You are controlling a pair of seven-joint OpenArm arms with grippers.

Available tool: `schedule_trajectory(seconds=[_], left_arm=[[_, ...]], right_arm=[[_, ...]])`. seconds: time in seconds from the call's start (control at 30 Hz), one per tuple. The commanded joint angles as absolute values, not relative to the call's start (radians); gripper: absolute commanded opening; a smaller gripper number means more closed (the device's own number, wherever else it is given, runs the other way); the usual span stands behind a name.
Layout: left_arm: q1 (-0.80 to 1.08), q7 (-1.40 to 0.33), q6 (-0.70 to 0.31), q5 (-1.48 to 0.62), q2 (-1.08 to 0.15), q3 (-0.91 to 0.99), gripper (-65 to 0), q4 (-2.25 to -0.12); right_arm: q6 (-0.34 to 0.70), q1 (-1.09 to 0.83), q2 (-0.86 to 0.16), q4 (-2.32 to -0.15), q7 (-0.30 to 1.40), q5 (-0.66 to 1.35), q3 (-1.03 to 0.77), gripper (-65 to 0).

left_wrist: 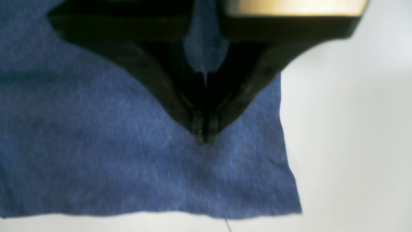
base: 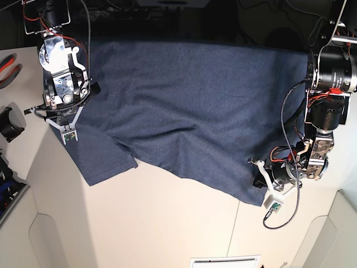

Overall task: Layout the t-shirt on the table in an organized manner, then fold the t-shirt properly
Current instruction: 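Drag the shirt hem outward with the right gripper, left gripper holding, then pull the shirt sides apart with both grippers to spread it flat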

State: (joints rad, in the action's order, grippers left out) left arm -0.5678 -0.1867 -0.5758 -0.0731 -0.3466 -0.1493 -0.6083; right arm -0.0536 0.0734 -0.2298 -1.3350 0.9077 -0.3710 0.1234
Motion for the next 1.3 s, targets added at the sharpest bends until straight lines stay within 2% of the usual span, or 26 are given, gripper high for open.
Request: schedule_trajectory(seconds=[0.0,0.13,0.53,0.73,0.93,1.03,1.13,1.27], left_arm=[[-0.598,-0.16,-0.576,-0.084,-0.354,-0.147,-65.0,-0.609],[-0.598,-0.132,-0.566,-0.057,-0.346,-0.147,-65.0,-0.55],[-0.615,-0.074,-0.304,0.118,-0.357,-0.147,-65.0,-0.481],[-0.669,-0.094,-0.299,0.117,-0.345,-0.147,-65.0,-0.481],[-0.702,-0.078,-0.299,0.112,-0.327,-0.147,-65.0,-0.481],[-0.711,-0.049,-0.306,0.072,-0.331,-0.147,-65.0,-0.481],[-0.73,-0.051,-0.401,0.001,-0.353,-0.147,-65.0,-0.482],[-0.731,-0.125,-0.577,-0.137,-0.413,-0.146,-65.0,-0.511]], right_arm=[[-0.056,0.089,-0.235,-1.328,0.889,-0.35,0.12,-65.0],[-0.054,0.111,-0.235,-1.301,0.859,-0.306,0.12,-65.0],[-0.008,0.178,-0.229,-1.299,0.737,-0.145,0.125,-65.0],[0.004,0.284,-0.229,-1.22,0.677,-0.084,0.126,-65.0],[0.01,0.431,-0.229,-1.005,0.62,-0.034,0.126,-65.0],[0.024,0.477,-0.231,-0.989,0.626,-0.044,0.126,-65.0],[0.023,0.484,-0.243,-1.061,0.64,-0.049,0.125,-65.0],[0.028,0.46,-0.255,-1.242,0.779,-0.101,0.125,-65.0]])
